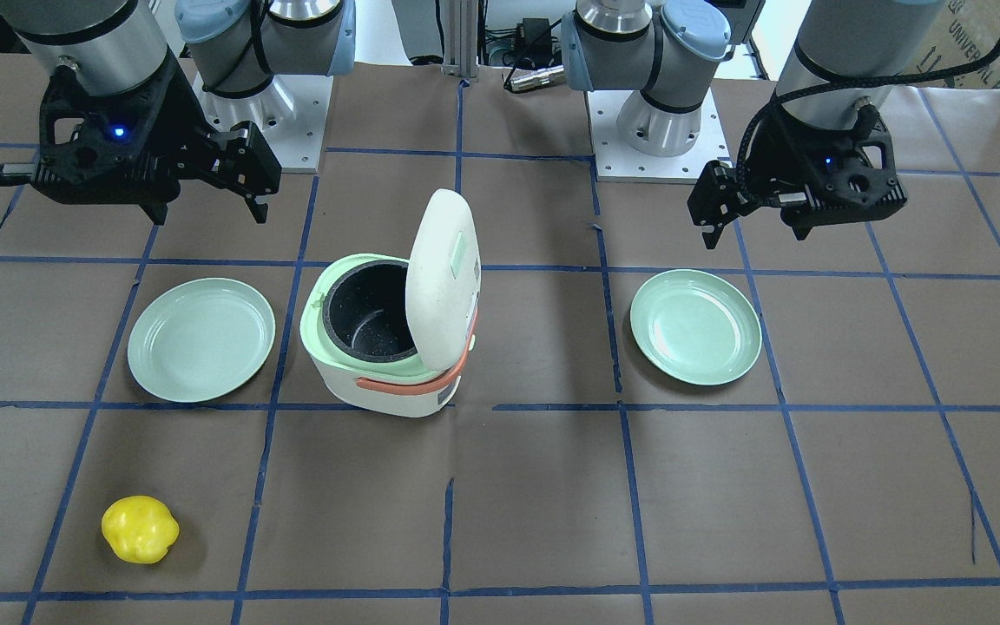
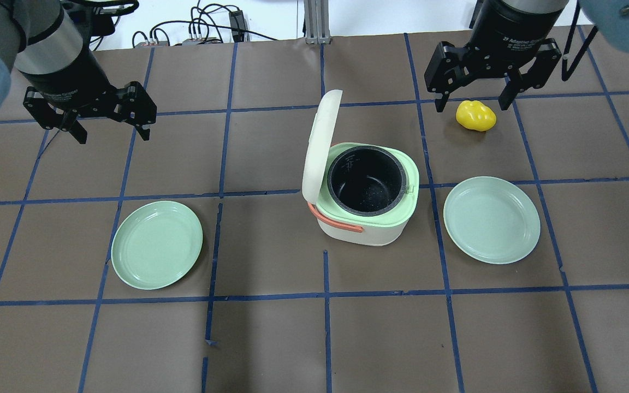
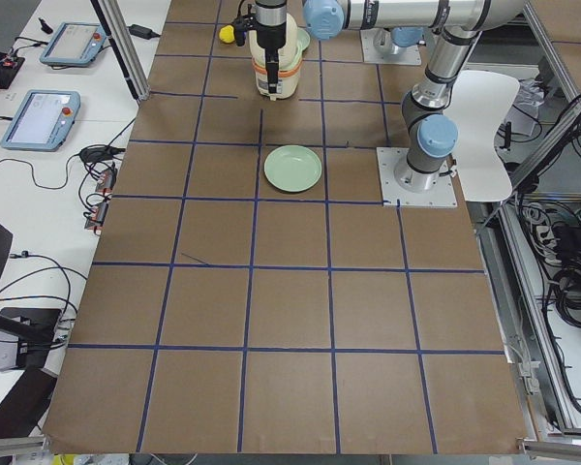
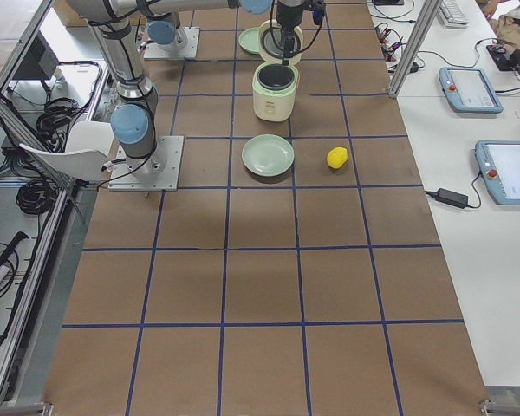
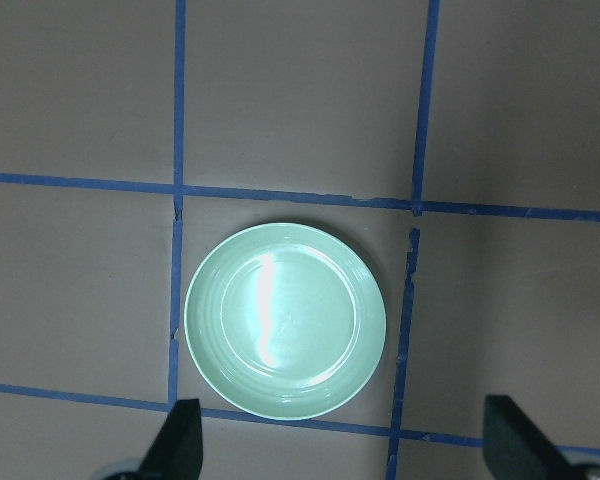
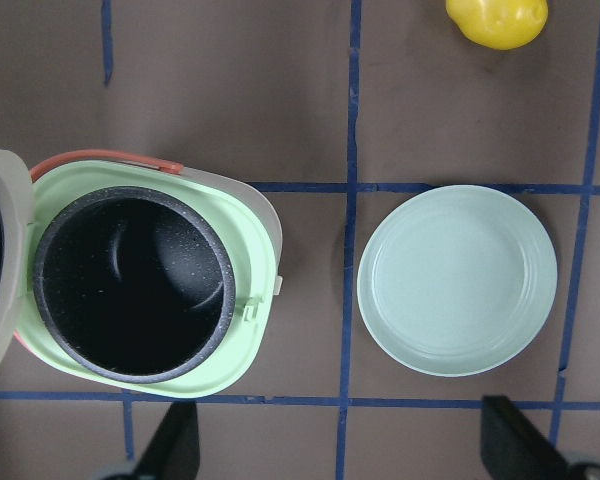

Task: Press rice cooker button

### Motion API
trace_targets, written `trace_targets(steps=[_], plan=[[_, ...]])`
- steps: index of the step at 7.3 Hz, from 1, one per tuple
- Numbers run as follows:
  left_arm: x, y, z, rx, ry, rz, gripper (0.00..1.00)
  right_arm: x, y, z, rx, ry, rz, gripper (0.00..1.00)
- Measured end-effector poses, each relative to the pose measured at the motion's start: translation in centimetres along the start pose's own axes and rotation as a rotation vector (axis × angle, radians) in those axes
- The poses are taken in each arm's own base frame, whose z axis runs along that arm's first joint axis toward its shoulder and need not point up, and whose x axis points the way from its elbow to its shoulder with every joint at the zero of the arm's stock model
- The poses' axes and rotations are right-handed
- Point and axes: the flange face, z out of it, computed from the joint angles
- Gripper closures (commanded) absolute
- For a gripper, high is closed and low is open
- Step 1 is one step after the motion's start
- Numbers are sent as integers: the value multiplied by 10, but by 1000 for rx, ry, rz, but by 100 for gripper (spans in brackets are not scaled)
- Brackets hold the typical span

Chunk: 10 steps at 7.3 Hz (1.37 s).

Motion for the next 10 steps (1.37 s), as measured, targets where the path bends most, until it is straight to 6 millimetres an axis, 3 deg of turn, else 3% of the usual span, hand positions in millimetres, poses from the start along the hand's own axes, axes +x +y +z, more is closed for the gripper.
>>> trace_targets(steps=[3,10], plan=[[0,0,0,0,0,0,0,4,-1,5,-8,56,-7,1],[1,0,0,0,0,1,0,0,-4,8,-4,-6,3,1]])
